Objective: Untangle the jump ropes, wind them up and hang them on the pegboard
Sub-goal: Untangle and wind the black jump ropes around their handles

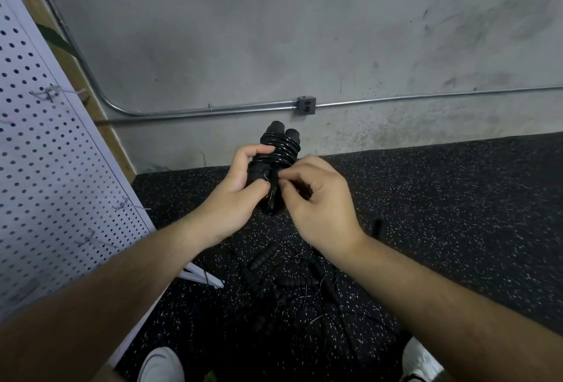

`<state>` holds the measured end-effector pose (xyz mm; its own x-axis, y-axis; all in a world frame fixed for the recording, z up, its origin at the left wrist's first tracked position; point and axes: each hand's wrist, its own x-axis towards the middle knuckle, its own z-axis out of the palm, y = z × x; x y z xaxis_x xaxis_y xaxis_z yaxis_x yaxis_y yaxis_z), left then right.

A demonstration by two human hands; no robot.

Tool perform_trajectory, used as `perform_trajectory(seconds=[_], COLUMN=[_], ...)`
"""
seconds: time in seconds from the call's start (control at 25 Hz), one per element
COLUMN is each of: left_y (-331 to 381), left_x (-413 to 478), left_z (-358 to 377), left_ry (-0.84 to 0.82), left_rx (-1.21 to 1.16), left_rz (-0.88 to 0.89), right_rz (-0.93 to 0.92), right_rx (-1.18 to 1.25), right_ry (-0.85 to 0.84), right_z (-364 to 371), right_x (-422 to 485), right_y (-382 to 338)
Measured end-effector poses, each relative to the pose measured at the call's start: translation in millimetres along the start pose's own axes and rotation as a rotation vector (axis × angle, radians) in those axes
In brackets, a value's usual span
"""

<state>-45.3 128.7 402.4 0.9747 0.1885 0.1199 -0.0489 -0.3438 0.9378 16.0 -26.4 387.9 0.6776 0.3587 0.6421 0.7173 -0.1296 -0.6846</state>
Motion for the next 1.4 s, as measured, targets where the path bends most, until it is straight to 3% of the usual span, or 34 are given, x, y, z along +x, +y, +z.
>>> perform_trajectory(seconds=[0.12, 0.28, 0.4, 0.56, 0.96, 1.24, 1.4], left_y=[0.0, -3.0, -5.4, -3.4, -10.2, -10.5, -9.3], left_x=[0.9, 1.7, 3.3, 5.8, 4.4, 11.4, 13.5], left_z=[-6.3, -21.4, -19.8, -16.3, -19.2, -43.0, -41.3], left_ry=[0.021, 0.072, 0.047, 0.025, -0.046, -0.217, -0.334], left_rx=[-0.055, -0.179, -0.216, -0.223, -0.215, -0.155, -0.018], left_rz=[-0.003, -0.001, 0.016, 0.027, 0.021, -0.148, -0.11], right_rz=[-0.05, 0.208, 0.41, 0.237, -0.051, -0.227, -0.295], right_rx=[-0.037, 0.115, 0.183, 0.022, -0.041, -0.337, -0.259], right_ry=[-0.025, -0.145, -0.086, -0.023, 0.02, -0.155, -0.334], right_z=[5.4, 3.9, -3.7, 0.8, 16.2, -2.0, 0.6], right_x=[2.2, 6.3, 11.0, 8.9, -1.7, 16.0, 28.0], right_y=[2.2, -7.6, -9.1, -6.1, 2.3, 1.2, 9.3])
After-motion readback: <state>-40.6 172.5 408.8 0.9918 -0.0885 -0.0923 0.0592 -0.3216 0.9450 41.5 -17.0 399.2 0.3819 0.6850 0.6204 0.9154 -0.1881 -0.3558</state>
